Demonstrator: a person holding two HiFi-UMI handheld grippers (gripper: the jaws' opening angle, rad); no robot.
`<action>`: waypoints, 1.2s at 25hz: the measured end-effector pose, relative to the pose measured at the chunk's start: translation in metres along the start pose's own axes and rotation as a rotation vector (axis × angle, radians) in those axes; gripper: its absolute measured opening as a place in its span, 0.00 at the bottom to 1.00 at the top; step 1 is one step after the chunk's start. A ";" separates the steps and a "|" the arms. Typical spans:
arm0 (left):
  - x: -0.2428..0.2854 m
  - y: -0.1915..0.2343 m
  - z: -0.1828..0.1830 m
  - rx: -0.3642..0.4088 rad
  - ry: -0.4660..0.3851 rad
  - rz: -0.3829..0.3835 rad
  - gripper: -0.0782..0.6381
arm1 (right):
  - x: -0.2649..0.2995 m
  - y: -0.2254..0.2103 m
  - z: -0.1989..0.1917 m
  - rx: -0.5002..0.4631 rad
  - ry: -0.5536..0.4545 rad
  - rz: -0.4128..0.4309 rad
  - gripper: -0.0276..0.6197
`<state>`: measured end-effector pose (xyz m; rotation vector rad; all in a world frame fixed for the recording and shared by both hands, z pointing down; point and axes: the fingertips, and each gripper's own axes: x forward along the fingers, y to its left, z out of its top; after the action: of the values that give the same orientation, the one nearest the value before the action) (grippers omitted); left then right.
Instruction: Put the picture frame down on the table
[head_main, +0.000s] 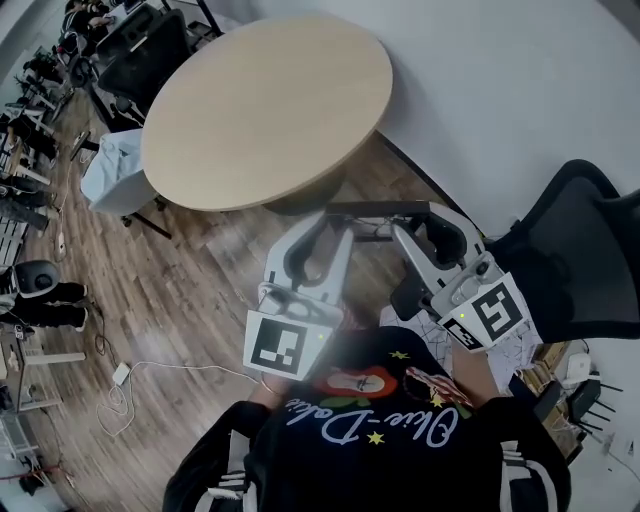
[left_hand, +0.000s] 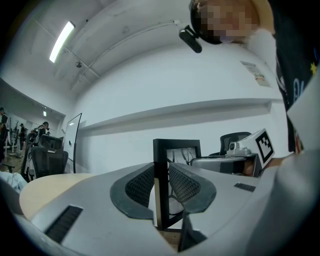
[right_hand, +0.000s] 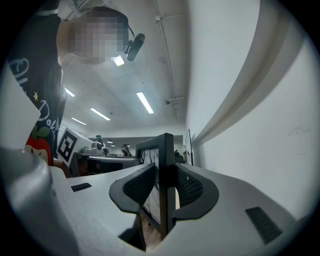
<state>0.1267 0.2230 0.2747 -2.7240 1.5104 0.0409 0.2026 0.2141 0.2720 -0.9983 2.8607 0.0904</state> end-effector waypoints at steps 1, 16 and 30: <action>0.004 0.005 0.000 -0.005 -0.002 -0.009 0.21 | 0.005 -0.003 -0.001 -0.003 0.004 -0.008 0.19; 0.046 0.077 0.000 -0.061 -0.030 -0.116 0.21 | 0.077 -0.031 -0.002 -0.053 0.060 -0.086 0.19; 0.059 0.145 0.009 -0.093 -0.059 -0.108 0.21 | 0.148 -0.036 0.003 -0.091 0.107 -0.078 0.19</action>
<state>0.0351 0.0969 0.2623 -2.8442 1.3788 0.1917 0.1101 0.0949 0.2502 -1.1646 2.9329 0.1664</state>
